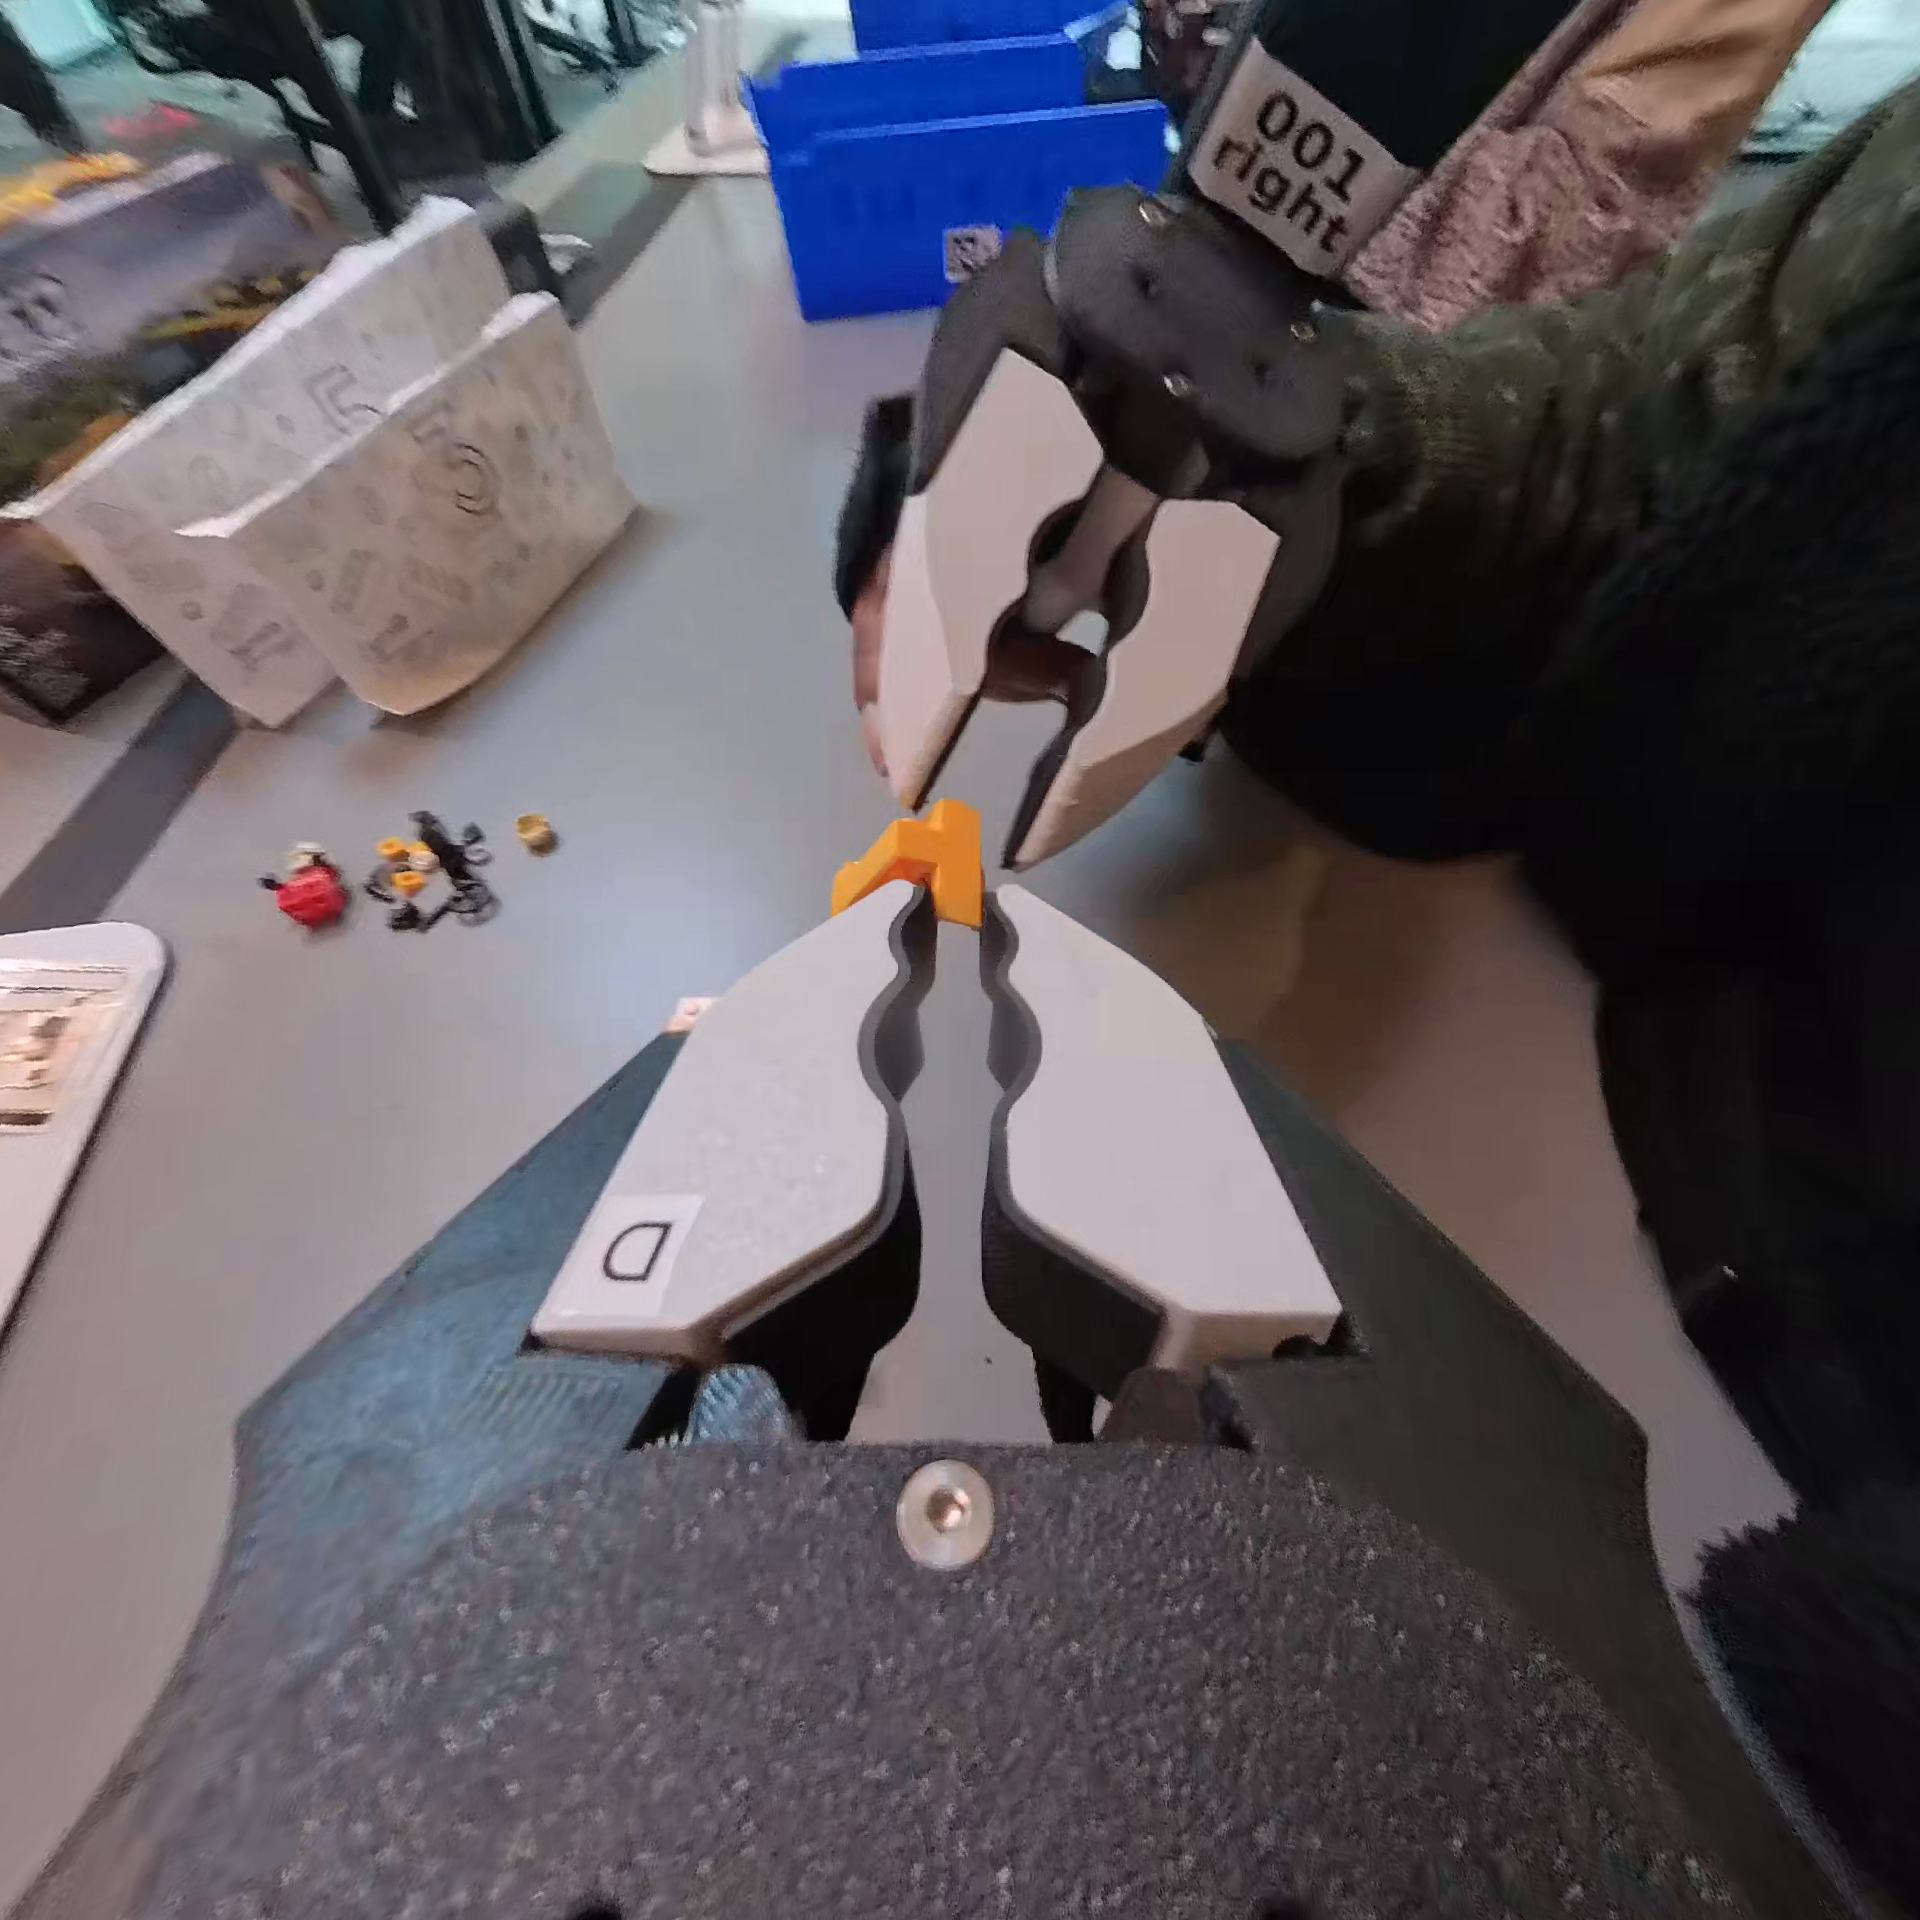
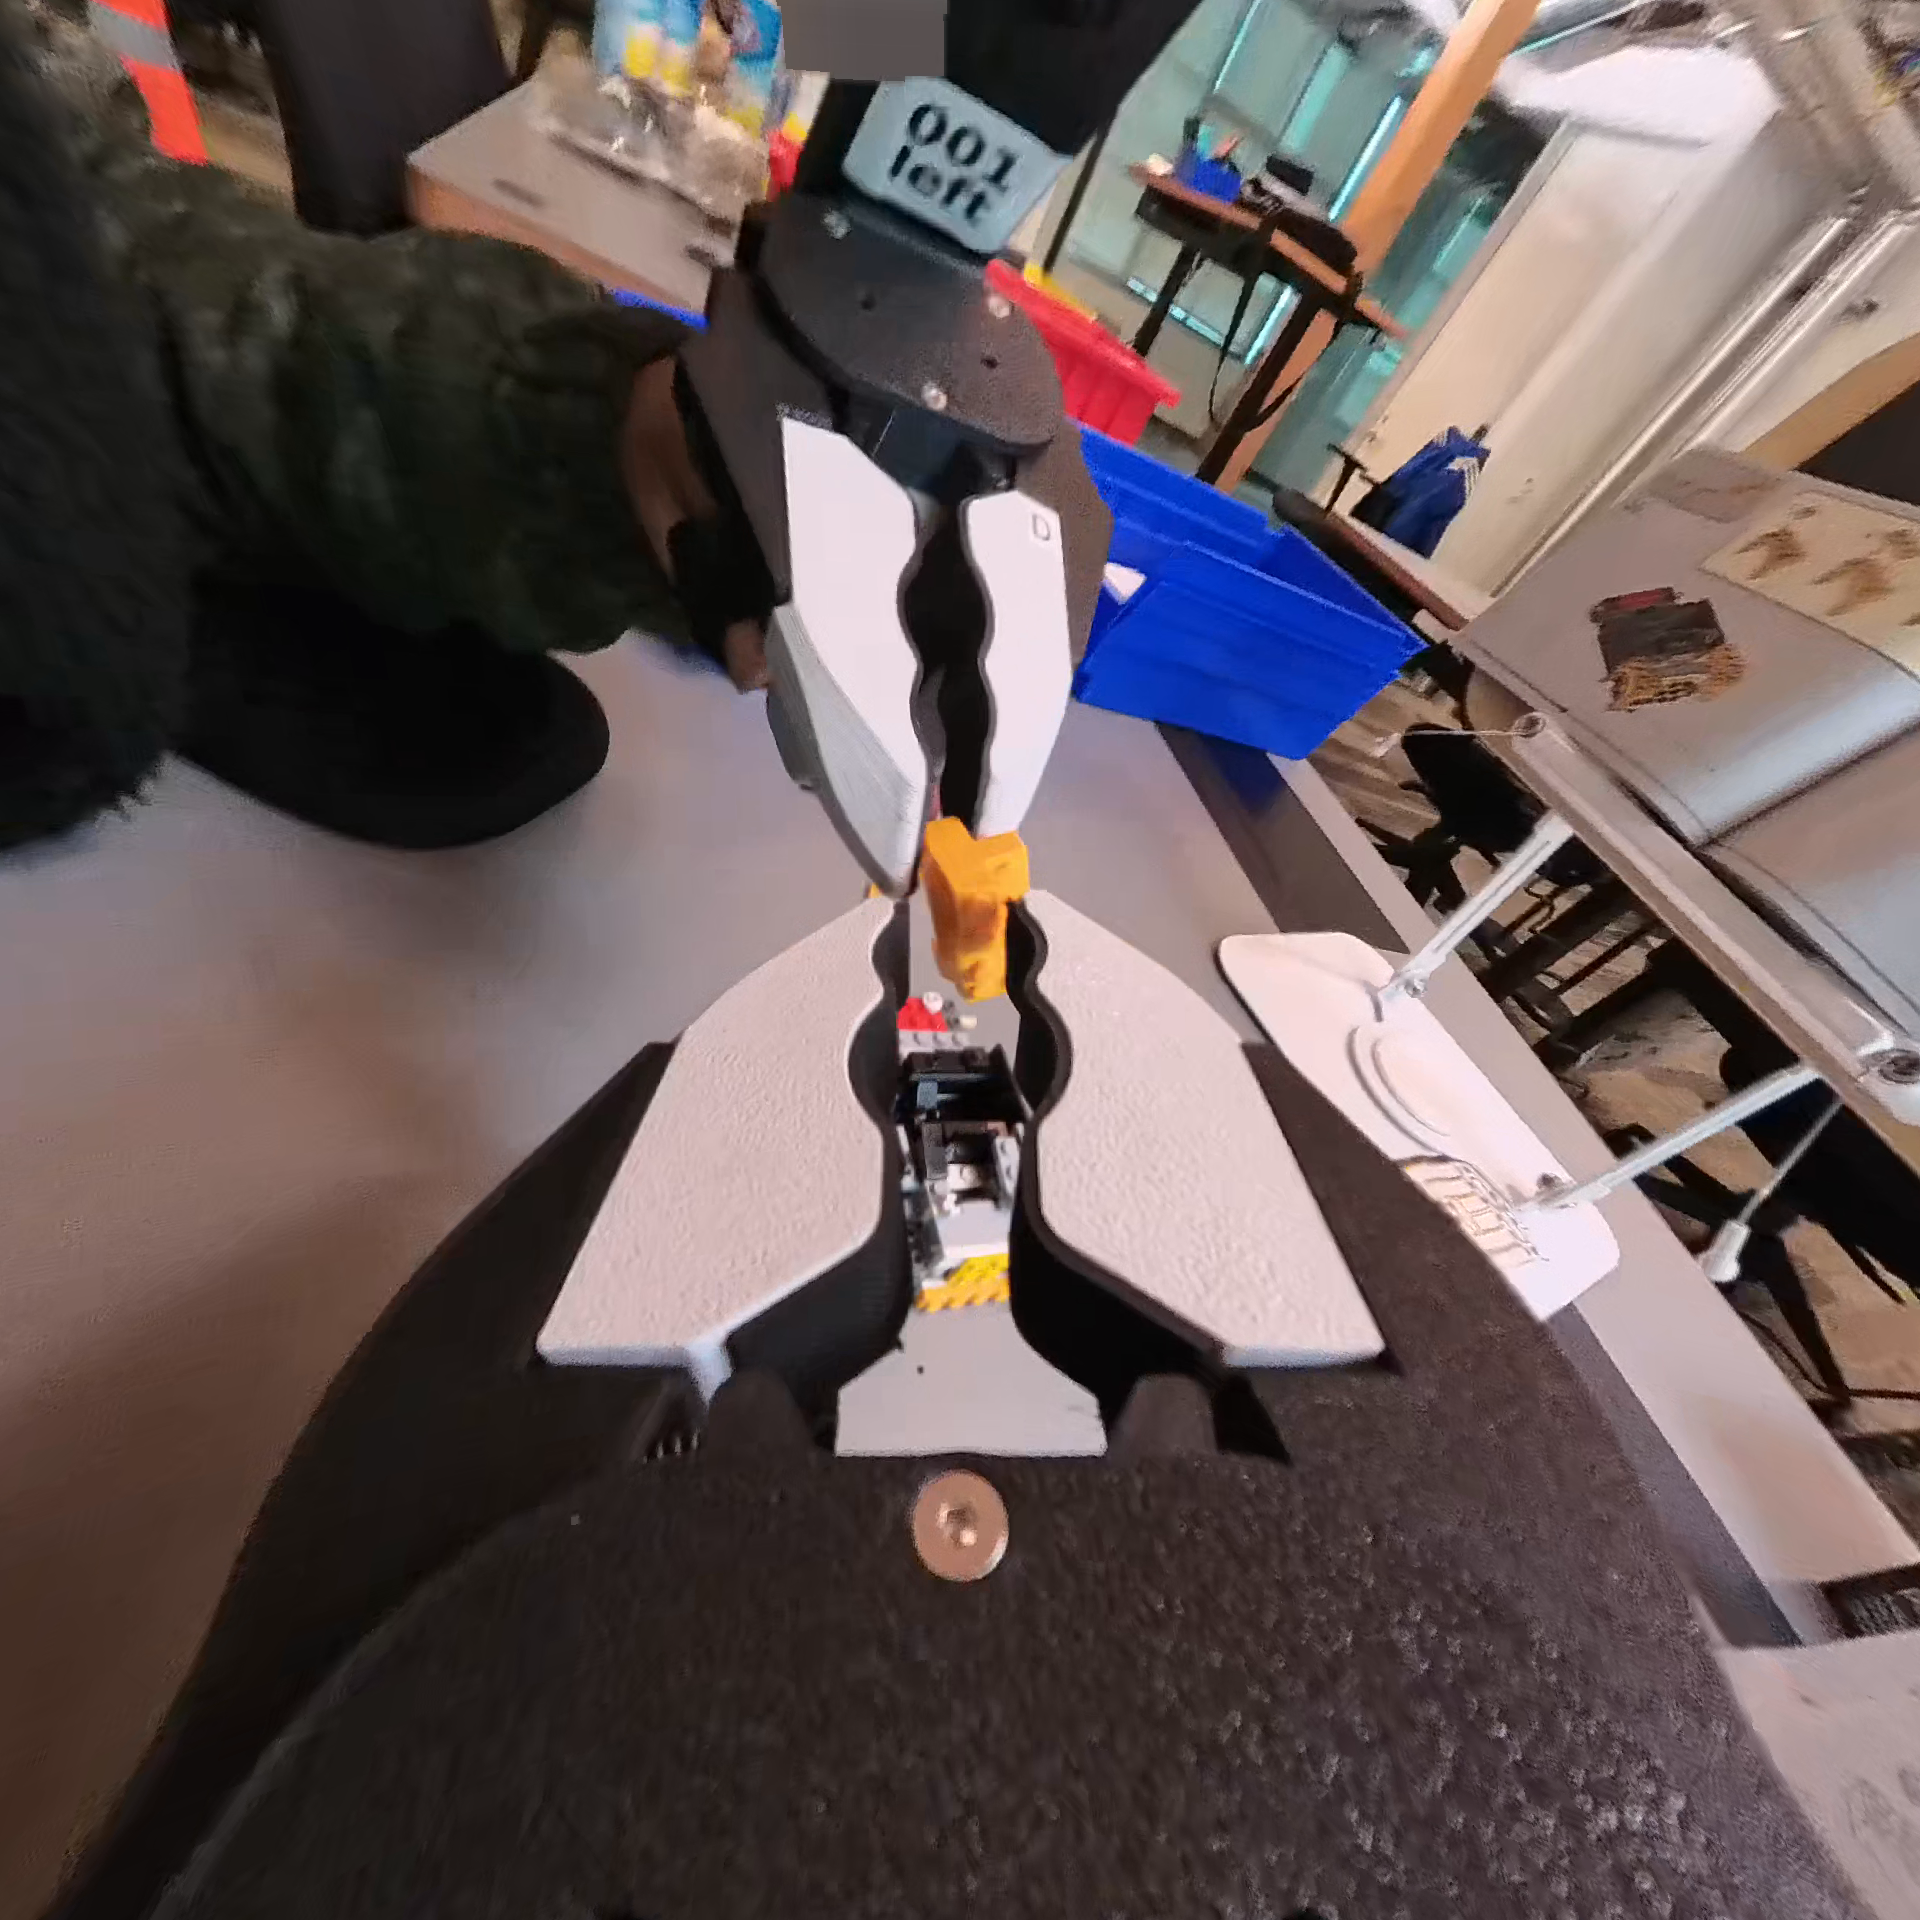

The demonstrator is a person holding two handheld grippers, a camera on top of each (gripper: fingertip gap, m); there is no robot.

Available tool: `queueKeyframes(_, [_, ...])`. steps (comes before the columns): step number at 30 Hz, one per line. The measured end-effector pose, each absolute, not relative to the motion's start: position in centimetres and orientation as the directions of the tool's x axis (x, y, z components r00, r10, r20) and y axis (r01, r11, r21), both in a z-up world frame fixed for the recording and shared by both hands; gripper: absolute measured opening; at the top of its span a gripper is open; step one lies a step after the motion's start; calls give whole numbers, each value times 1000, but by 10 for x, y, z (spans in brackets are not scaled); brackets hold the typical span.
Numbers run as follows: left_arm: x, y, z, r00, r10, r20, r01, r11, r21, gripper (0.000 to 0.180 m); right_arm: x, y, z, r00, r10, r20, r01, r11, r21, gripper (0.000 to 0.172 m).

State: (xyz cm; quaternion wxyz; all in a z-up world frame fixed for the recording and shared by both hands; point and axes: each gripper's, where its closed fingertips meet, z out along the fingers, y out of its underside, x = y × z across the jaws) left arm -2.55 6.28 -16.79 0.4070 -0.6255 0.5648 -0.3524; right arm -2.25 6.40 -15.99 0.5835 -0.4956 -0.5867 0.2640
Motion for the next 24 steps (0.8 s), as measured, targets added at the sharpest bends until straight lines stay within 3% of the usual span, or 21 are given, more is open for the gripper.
queueKeyframes(8, [-27, 49, -187, 21, -1000, 23, -510, -31, -859, 8, -26, 52, -177, 68, 876, 478, 357, 426, -831, 7])
queueKeyframes(16, [-24, 48, -179, -4, -997, 80, -426, -71, -902, 8, -25, 50, -170, 85, 912, 401, 310, 358, -881, 7])
queueKeyframes(24, [-30, 44, -165, -66, -959, 276, -347, -238, -907, 3, -17, 47, -159, 70, 933, 353, 247, 327, -912, 7])
